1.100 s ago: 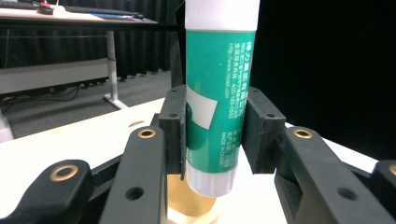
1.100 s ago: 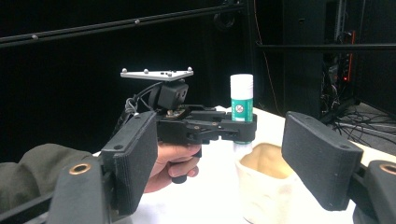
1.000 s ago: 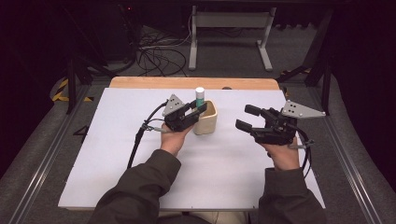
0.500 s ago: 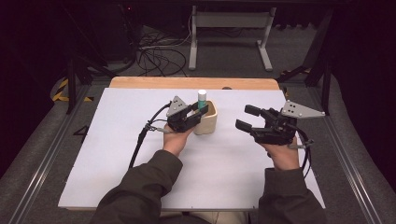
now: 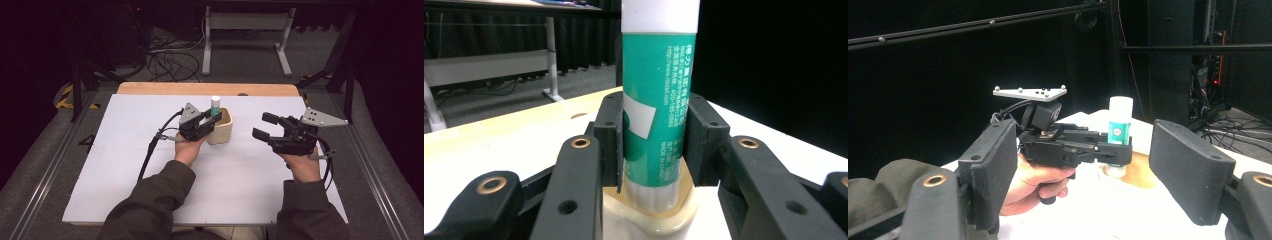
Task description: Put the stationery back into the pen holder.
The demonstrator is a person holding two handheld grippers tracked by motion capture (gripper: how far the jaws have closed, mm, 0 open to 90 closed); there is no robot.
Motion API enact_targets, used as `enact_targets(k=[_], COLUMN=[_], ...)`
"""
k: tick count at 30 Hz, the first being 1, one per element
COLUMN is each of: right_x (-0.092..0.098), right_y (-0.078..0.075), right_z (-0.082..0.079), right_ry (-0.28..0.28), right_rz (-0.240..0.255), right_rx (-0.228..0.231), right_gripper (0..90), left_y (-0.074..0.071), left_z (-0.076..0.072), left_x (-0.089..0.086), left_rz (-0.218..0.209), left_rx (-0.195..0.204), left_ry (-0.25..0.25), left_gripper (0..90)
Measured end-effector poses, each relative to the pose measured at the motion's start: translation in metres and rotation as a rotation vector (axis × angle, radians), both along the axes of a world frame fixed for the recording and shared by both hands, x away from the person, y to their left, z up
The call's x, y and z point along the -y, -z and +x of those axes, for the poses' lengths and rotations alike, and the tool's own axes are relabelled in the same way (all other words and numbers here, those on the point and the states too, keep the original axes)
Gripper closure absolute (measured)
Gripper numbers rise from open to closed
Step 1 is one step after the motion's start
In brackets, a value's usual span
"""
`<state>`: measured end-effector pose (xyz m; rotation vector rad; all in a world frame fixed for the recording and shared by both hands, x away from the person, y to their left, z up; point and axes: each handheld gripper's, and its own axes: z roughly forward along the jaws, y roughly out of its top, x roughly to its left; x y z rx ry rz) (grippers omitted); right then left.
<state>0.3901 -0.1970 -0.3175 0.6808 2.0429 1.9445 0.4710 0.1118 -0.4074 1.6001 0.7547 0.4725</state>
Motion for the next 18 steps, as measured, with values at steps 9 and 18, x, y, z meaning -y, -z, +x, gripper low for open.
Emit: enact_targets(k=[9,18], right_x=[0.000,0.001], right_y=[0.000,0.000], right_z=[0.000,0.000], right_ry=[0.001,0.001], right_rz=[0.000,0.001], right_rx=[-0.002,0.000], right_gripper=[28.1,28.3], left_y=[0.004,0.011], left_z=[0.003,0.006], left_x=[0.002,0.004], left_rz=[0.004,0.004], left_rx=[-0.006,-0.027], left_ry=[0.001,-0.003], left_gripper=[64.9,64.3])
